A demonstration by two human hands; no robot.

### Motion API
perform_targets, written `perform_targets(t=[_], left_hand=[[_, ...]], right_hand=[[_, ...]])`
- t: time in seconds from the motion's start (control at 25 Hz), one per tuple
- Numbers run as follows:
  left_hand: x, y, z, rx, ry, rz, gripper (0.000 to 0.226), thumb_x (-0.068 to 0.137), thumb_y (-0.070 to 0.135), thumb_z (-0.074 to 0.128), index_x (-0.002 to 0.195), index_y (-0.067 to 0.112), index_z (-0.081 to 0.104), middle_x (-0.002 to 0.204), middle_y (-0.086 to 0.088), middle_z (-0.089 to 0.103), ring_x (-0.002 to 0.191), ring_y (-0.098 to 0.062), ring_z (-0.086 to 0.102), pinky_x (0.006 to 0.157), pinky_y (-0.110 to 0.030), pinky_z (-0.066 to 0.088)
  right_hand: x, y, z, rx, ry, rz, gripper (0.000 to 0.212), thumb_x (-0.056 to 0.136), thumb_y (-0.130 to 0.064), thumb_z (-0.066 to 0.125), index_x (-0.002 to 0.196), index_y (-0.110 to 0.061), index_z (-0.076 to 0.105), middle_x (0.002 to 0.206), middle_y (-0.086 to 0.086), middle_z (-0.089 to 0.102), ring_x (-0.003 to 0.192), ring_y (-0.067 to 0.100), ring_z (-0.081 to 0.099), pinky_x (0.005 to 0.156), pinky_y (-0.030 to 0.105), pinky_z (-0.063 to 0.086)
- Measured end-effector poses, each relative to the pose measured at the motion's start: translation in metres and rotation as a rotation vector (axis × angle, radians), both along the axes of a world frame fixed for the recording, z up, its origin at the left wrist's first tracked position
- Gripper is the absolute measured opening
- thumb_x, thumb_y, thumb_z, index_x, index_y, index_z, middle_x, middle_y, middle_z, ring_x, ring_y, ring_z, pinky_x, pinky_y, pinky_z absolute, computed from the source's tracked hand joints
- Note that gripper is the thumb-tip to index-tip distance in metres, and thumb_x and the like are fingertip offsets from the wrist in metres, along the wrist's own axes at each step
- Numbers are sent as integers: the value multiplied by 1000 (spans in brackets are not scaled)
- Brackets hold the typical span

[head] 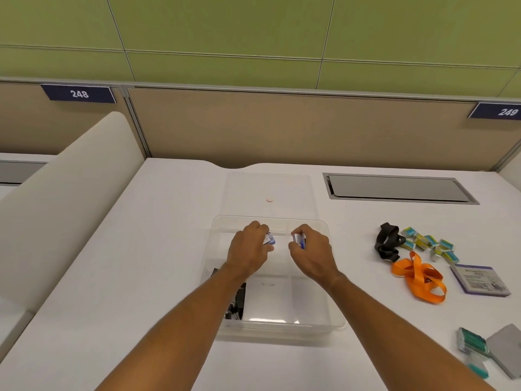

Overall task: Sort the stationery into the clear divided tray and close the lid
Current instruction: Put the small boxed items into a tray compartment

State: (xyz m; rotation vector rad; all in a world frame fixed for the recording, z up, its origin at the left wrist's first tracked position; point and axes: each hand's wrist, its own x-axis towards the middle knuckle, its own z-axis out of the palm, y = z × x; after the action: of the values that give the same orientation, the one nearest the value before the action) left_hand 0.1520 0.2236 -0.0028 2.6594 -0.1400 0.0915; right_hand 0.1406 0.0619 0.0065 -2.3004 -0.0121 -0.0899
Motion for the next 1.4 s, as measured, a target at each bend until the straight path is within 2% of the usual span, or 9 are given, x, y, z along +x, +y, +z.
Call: perform_targets(t=[0.24,0.44,0.68,0.88,1.0,1.08,1.2,1.28,1.4], left_hand=[[30,-18,-8,198,41,-90,30,87,33,66,112,15,64,111,-5,67,99,-23,60,88,-33,40],[37,-21,-13,249,34,-115,33,86,36,68,113,16,64,110,-4,69,101,-23,60,90,-34,38],[33,-14,-12,322,94,-223,64,77,53,70,131,22,54,118,0,68,108,-21,61,100,-35,34],[30,7,-1,241,6,-220,67,78,58,64,133,22,52,131,-1,59,119,-19,52,104,-37,29],[29,22,1,207,-110,-149,58,82,50,60,131,19,53,132,-3,55,123,-21,48,104,-37,29],[28,29,2,212,-109,-85,55,87,45,55,135,19,49,142,-5,47,130,-23,41,108,-39,27],[25,38,1,202,-62,-17,56,93,46,48,142,20,40,153,-6,33,140,-23,29,114,-42,22],[23,42,0,199,-58,-8,57,94,47,45,143,20,39,154,-7,31,140,-24,27,114,-43,22],[21,46,-1,211,-46,-11,61,91,52,33,142,20,41,152,-8,34,138,-25,30,111,-42,24]], right_hand=[[15,-6,-8,16,16,-8,8,81,-17,60,87,-21,56,77,-4,59,72,18,58,74,38,55],[20,-10,-13,20,26,-9,11,82,-18,62,90,-21,56,81,-3,61,72,18,59,75,36,56],[17,-8,-9,28,12,24,20,82,-20,67,99,-15,57,85,-4,60,69,10,56,61,11,44],[23,-1,-14,-45,1,62,33,82,-28,71,110,-19,58,101,0,59,85,11,54,68,7,39],[25,6,-13,-84,-9,95,39,82,-33,71,117,-23,58,108,2,60,91,10,52,81,19,45],[26,12,-9,-96,16,131,42,81,-33,72,119,-26,55,111,0,63,93,13,56,86,28,49],[27,22,-1,-227,65,226,42,80,-32,74,114,-28,48,110,0,68,88,18,62,77,31,54],[28,29,1,-394,88,345,40,81,-29,72,114,-27,48,113,3,68,89,22,63,71,28,51],[28,38,0,-517,109,503,35,85,-25,68,119,-25,57,118,4,68,99,25,62,77,28,48]])
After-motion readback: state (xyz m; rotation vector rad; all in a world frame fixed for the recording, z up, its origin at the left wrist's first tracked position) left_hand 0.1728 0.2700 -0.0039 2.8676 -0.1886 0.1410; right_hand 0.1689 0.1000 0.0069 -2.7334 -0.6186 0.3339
